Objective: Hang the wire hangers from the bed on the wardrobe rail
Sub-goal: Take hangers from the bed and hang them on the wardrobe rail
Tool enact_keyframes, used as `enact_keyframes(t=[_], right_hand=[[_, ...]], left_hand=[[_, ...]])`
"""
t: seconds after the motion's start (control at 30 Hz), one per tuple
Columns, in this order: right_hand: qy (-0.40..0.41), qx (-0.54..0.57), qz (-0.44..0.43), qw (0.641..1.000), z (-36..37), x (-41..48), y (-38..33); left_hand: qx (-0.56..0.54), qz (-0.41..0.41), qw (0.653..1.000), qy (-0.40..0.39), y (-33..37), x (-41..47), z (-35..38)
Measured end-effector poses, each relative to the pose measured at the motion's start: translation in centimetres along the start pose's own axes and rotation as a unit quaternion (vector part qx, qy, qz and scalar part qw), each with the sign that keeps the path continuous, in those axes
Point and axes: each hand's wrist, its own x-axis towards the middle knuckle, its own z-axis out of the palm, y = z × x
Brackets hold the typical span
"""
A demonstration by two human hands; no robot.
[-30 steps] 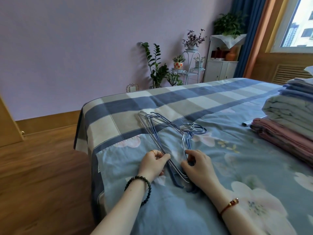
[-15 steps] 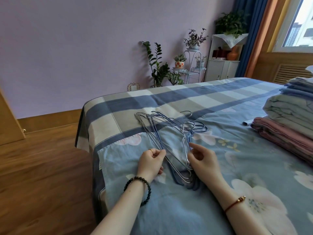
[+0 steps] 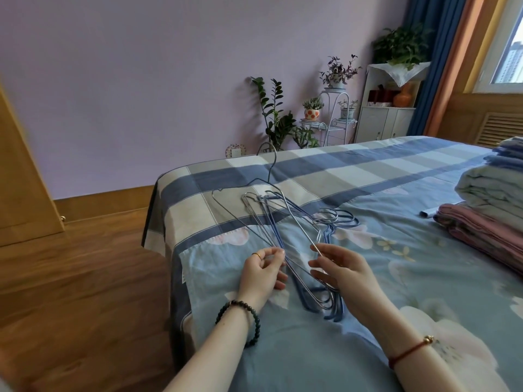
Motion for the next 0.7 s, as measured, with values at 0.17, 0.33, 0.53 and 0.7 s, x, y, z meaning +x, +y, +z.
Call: enact_keyframes(t=[0.17, 0.33, 0.53, 0.7], right_hand=[[-0.016, 0.020, -0.040, 0.999, 0.9, -0.9, -0.8], [-0.073, 0.097, -0.048, 0.991, 2.0, -1.7, -1.7], [-0.175, 0.179, -0.079, 0.965, 6.2, -3.2, -4.3], [-0.234, 0.159, -0.146, 0.948, 12.2, -5.2, -7.7]], left_hand=[[-0.183, -0.044, 0.982, 0.015, 1.4, -0.5, -1.1], [-0.243, -0.010, 0.970, -0.009, 4.7, -1.8, -4.0], [-0.248, 0.078, 0.965, 0.023, 10.0, -4.6, -8.9], [-0.224, 0.190, 0.953, 0.078, 14.7, -9.1, -14.8]])
